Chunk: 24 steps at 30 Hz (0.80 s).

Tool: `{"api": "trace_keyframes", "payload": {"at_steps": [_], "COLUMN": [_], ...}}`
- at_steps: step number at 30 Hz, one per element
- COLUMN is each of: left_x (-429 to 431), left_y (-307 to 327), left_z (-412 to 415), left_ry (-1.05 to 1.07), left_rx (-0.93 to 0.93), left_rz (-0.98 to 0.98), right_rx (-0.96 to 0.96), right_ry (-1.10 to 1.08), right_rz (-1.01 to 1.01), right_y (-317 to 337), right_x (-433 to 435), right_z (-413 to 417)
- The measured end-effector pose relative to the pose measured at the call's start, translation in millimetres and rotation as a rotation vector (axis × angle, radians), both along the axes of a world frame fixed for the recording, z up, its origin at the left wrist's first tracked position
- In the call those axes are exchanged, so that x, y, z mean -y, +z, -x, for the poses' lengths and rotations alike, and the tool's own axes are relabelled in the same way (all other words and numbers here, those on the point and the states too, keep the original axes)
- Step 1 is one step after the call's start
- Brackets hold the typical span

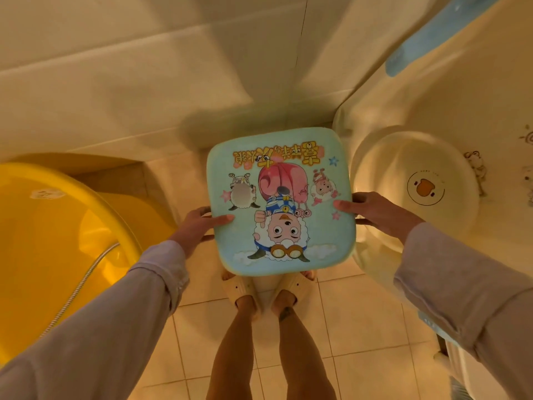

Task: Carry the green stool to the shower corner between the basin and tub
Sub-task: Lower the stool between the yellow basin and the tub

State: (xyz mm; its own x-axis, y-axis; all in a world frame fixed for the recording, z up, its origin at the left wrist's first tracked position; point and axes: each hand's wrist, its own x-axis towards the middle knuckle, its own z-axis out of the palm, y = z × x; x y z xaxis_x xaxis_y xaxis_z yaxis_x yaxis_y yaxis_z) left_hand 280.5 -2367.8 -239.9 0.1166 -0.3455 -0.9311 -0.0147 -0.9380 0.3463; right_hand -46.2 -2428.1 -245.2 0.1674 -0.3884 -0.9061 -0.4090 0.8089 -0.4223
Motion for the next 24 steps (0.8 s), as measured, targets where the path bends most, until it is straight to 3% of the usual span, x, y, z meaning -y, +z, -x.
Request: {"api": "trace_keyframes", "payload": {"at_steps": [24], "left_x": [38.3], "left_y": [-20.9], "left_z": [7.1], "left_ry": [0.214], "left_rx": [-0.153], "left_rz": [0.072], "right_rx": [-0.010], "right_ry": [0.055], "right_rz": [-0.014], "right_y": [-5.9], "right_x": [68.3], "right_z": [8.3]}}
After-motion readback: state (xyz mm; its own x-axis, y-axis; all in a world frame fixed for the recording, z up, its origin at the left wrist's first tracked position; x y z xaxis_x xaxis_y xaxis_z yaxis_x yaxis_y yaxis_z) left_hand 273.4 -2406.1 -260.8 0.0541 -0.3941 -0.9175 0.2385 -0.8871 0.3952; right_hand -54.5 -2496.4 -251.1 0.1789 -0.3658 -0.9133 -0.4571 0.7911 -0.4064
